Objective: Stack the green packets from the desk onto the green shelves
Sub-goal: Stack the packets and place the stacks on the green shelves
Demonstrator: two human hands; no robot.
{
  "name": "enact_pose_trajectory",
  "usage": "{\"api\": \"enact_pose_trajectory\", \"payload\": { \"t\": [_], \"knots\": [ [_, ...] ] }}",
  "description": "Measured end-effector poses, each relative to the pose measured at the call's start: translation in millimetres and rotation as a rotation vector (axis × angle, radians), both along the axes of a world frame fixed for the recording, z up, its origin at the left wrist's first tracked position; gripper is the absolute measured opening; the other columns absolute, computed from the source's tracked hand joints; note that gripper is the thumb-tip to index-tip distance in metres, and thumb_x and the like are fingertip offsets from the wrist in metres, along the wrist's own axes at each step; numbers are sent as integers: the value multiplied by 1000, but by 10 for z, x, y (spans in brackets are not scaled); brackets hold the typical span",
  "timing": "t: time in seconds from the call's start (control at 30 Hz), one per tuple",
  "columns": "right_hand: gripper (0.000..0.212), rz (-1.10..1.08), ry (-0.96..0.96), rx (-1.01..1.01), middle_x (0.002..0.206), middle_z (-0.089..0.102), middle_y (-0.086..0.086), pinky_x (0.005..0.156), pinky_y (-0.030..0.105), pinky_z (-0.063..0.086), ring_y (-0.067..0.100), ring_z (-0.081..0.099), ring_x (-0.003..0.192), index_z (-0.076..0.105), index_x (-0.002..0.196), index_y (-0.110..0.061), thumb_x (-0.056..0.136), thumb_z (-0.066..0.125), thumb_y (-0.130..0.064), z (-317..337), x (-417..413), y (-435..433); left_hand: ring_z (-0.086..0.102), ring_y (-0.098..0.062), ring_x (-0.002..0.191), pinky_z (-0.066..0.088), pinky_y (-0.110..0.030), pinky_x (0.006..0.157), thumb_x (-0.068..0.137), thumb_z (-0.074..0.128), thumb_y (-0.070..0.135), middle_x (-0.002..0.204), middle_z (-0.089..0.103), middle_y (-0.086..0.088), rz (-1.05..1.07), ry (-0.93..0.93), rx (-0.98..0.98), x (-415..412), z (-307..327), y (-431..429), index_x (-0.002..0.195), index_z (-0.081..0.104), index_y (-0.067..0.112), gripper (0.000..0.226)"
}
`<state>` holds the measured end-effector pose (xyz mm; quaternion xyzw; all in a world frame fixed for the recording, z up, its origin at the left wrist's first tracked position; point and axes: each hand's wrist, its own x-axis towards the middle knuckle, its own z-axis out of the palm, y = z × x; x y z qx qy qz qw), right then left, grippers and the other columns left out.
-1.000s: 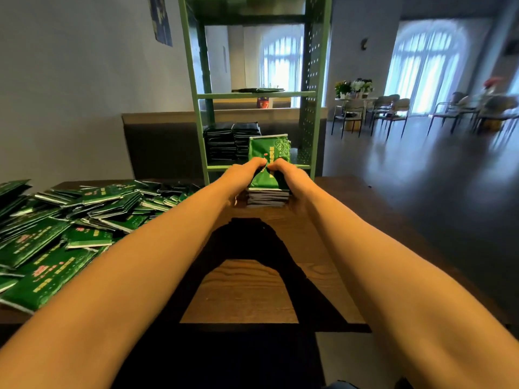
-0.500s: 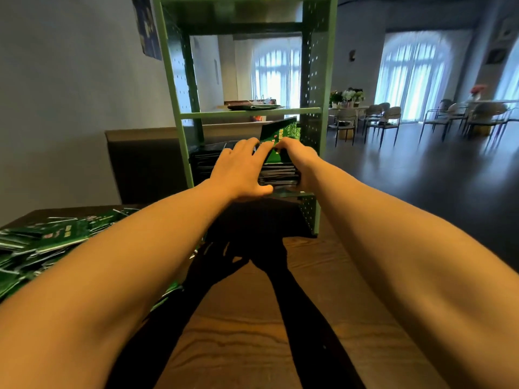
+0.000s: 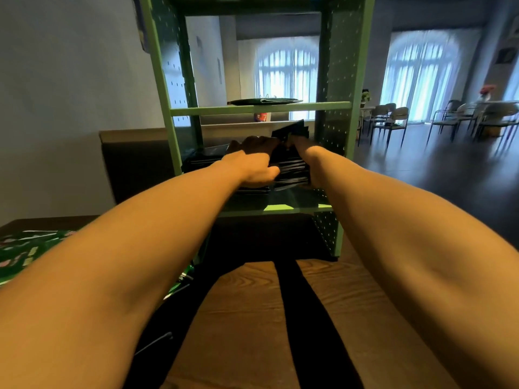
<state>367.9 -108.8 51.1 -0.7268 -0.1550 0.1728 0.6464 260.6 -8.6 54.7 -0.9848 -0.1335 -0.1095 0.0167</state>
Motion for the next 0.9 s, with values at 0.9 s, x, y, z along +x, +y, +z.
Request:
{"api": "enact_pose_trajectory", "payload": {
  "t": [0.9],
  "knots": [
    [47,19,132,-82,125,68,19,109,48,50,37,65,117,59,131,-7,105,51,-44,-170,72,-21,9,-34,151,5,-58,121,89,54,65,165,11,-7,105,85,167,226,-280,88,158,4,28,93]
  ]
}}
